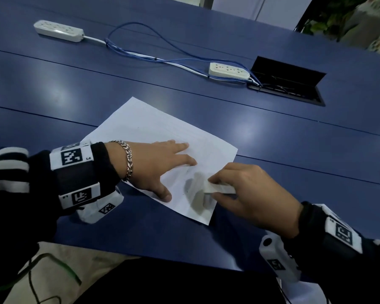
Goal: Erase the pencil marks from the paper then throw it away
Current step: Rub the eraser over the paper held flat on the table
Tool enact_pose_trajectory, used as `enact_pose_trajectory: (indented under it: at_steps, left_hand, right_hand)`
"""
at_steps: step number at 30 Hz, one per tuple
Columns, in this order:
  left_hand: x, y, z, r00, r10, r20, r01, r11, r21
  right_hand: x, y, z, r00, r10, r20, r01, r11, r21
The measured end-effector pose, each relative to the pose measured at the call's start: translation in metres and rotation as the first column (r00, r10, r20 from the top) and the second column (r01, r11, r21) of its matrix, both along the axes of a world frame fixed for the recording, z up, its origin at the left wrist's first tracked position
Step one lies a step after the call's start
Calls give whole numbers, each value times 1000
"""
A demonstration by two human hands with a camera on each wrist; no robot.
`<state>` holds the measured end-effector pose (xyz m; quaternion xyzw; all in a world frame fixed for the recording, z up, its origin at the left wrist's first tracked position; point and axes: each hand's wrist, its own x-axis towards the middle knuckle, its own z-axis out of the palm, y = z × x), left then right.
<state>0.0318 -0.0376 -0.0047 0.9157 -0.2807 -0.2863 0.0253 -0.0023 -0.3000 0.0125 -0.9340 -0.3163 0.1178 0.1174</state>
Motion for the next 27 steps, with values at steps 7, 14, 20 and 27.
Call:
enact_pose_trajectory:
  at_steps: [7, 14, 20, 27]
  left_hand:
    - [3, -10, 2, 997, -70, 44, 65, 993, 101]
    - [11, -16, 2, 998, -16, -60, 26, 985, 173]
    - [13, -25, 8, 997, 10, -82, 8, 974, 226]
    - [14, -27, 10, 995, 20, -101, 3, 975, 224]
  right_hand:
    - [1, 3, -5, 999, 35, -40, -36, 999, -30]
    - [21, 6, 1, 999, -36, 14, 36, 999, -15]
    - [26, 23, -5, 1000, 8, 25, -6, 999, -49]
    - [9, 31, -4, 978, 188, 87, -179, 978, -106]
